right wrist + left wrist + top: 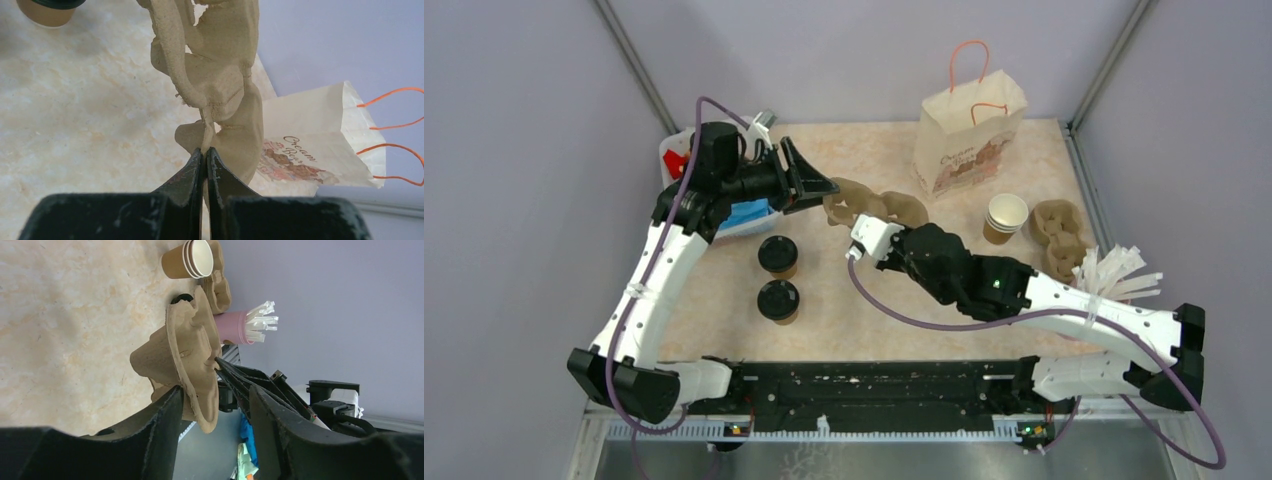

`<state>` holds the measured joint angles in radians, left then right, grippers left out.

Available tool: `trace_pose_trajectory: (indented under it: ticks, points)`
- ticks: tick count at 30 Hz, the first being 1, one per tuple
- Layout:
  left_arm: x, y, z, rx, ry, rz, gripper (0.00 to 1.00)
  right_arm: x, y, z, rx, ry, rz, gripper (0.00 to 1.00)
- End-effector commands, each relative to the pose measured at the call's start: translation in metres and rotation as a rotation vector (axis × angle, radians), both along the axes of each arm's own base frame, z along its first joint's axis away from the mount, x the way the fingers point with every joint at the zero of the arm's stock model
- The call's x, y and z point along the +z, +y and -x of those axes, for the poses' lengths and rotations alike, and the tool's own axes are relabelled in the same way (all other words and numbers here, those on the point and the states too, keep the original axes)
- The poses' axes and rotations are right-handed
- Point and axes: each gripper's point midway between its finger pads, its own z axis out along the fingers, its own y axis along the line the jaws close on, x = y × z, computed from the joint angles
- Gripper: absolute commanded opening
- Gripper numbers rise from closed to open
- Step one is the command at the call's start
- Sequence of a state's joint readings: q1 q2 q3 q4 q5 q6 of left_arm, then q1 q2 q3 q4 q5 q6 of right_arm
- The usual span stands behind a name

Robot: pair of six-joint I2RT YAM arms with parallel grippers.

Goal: Pack the takeout coffee

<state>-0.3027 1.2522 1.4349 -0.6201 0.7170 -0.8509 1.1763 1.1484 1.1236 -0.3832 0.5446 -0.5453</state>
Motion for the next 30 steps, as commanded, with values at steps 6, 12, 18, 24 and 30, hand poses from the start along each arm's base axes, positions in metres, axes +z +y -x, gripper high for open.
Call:
trace_pose_trajectory:
  ticks: [6,12,18,24,30]
  points:
    - [0.005,0.003,-0.002,0.025,-0.039,-0.008,0.31,0.022,0.002,-0.002,-0.039,-0.026,-0.093,0.0]
    - [0.002,0.0,-0.009,0.032,-0.041,0.005,0.03,0.02,0.0,0.0,-0.05,-0.008,-0.107,0.01]
    - [0.006,-0.003,-0.015,0.016,-0.105,0.028,0.0,0.005,-0.013,0.007,-0.111,0.091,-0.137,0.71]
    - [0.01,0.005,-0.021,0.008,-0.298,0.043,0.0,0.006,-0.022,0.017,-0.149,0.561,-0.465,0.96]
    - [0.013,0.014,-0.024,0.004,-0.331,0.046,0.0,0.041,-0.061,-0.015,-0.243,0.886,-0.899,0.96]
